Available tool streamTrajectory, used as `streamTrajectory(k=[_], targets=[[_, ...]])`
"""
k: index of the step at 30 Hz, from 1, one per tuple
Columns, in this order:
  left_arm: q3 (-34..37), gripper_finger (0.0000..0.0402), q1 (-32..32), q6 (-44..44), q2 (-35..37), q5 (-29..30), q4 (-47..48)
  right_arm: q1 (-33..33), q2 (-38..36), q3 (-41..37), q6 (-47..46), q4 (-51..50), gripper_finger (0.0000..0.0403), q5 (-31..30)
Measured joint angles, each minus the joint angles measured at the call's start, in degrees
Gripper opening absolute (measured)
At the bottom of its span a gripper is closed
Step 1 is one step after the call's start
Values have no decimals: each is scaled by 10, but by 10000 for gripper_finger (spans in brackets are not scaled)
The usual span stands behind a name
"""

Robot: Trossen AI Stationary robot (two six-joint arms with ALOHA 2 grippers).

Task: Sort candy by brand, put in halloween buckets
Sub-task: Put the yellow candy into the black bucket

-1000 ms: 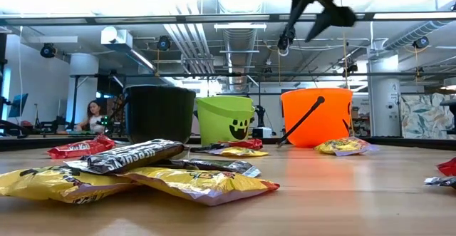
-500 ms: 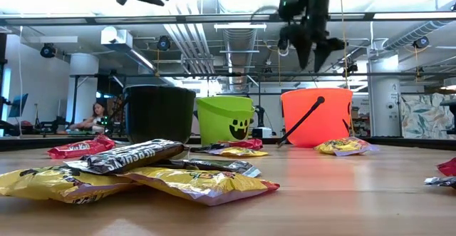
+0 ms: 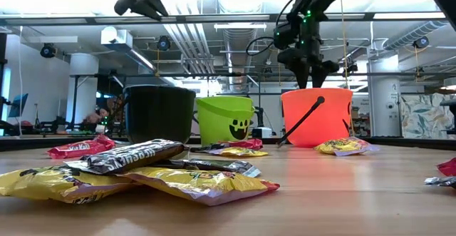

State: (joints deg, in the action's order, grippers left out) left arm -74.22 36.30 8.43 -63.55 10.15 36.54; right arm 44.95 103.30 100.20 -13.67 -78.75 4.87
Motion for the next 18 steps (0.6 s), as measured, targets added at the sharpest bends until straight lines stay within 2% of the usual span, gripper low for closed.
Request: streamTrajectory(k=[6, 18], targets=[[0, 120, 29, 1, -14, 4, -1, 0, 3, 0, -7, -37, 226, 2], [0, 120, 32, 0, -18, 12, -10, 0, 8, -17, 1, -19, 226, -4]])
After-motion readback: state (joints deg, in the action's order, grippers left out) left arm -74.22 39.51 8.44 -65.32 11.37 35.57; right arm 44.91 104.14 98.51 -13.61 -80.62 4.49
